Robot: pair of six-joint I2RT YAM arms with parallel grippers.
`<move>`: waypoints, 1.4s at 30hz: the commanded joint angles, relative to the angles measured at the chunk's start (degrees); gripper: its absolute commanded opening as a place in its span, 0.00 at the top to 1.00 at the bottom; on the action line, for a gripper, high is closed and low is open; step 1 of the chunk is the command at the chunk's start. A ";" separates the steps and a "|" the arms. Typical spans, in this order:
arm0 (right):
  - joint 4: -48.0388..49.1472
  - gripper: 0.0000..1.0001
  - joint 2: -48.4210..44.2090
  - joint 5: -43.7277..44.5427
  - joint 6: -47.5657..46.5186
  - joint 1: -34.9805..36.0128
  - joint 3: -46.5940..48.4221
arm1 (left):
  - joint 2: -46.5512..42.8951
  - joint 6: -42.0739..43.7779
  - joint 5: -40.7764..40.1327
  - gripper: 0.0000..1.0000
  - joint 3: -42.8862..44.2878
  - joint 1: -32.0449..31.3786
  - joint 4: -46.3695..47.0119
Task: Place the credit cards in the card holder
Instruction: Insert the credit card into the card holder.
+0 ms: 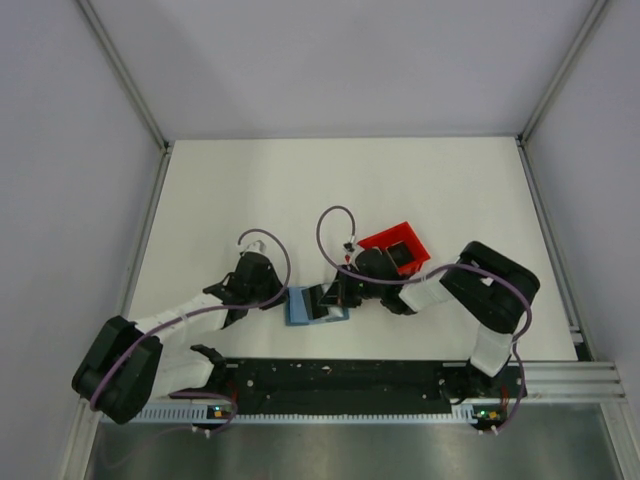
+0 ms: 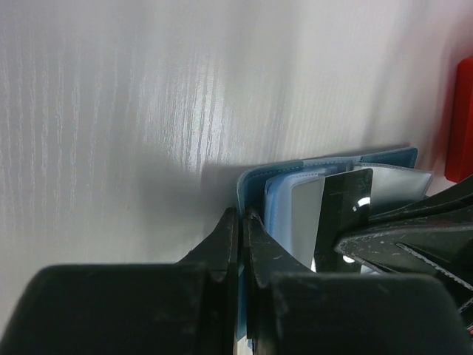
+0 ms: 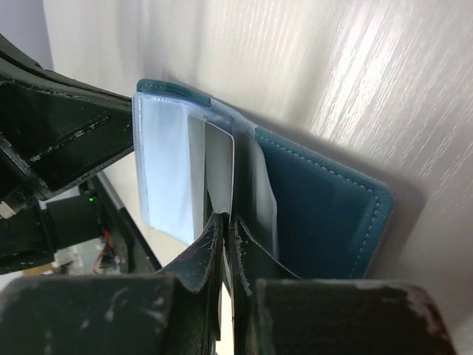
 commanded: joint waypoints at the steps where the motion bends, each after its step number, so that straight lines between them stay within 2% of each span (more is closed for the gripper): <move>1: 0.47 1.00 3.58 1.29 8.43 2.55 -2.11 | 0.98 -1.30 -0.29 1.00 -2.95 -0.08 -1.89; 6: -0.15 1.00 3.06 3.66 10.64 4.75 -0.88 | 0.63 -1.91 0.33 1.00 -3.65 -0.17 -1.19; 8: -2.07 0.97 2.10 5.33 10.38 5.89 0.09 | 0.19 -2.18 0.15 1.00 -3.83 -0.08 -1.01; 18: -20.88 0.68 -6.61 15.53 1.77 6.95 3.78 | -1.83 -1.65 -0.72 1.00 -3.66 -0.08 -2.77; 23: -24.32 0.57 -7.14 16.41 -0.25 6.95 5.45 | -1.66 -1.13 -0.46 1.00 -3.57 -0.08 -2.51; 35: -25.91 0.56 -4.42 10.80 -5.26 9.06 12.74 | -1.74 -1.04 0.50 1.00 -3.57 -0.08 -1.54; 42: -24.06 0.57 -3.36 8.94 -4.74 10.12 14.50 | -1.74 -1.39 0.95 1.00 -3.66 -0.17 -1.01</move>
